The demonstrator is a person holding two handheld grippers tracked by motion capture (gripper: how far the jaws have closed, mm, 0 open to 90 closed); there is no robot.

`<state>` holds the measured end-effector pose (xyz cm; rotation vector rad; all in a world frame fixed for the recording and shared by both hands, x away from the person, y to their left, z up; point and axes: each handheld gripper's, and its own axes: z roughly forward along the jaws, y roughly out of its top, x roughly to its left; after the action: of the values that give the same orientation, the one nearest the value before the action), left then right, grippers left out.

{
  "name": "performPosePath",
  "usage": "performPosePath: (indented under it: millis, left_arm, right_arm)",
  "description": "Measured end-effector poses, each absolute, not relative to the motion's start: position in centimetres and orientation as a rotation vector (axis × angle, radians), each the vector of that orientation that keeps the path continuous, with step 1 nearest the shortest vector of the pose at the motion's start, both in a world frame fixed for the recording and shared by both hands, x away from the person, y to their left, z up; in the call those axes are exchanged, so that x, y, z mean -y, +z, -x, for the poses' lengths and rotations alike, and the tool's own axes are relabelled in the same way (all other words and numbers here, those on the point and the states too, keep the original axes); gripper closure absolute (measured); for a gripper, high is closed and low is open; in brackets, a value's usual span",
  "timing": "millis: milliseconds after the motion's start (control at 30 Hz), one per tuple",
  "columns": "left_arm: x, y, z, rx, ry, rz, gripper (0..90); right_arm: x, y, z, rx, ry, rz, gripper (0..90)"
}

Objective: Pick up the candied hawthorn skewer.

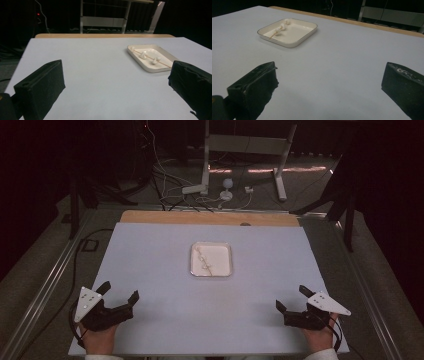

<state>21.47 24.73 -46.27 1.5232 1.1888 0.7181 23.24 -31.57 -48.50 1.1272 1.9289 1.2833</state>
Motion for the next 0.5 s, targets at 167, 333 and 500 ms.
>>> performPosePath:
  millis: [167,333,500]
  left_arm:
    - [-23.4,-45.5,-23.0,-1.171,0.686,-1.543,0.8]
    - [-22.3,-44.9,-24.3,-1.164,0.666,-1.564,0.9]
    - [-20.7,-44.3,-26.0,-1.144,0.645,-1.591,0.9]
  right_arm:
    - [31.5,-48.5,-23.3,-1.932,1.278,-1.125,0.0]
    - [31.5,-48.5,-23.3,-1.935,1.271,-1.125,0.0]
    - [31.5,-48.6,-23.3,-1.939,1.270,-1.127,0.0]
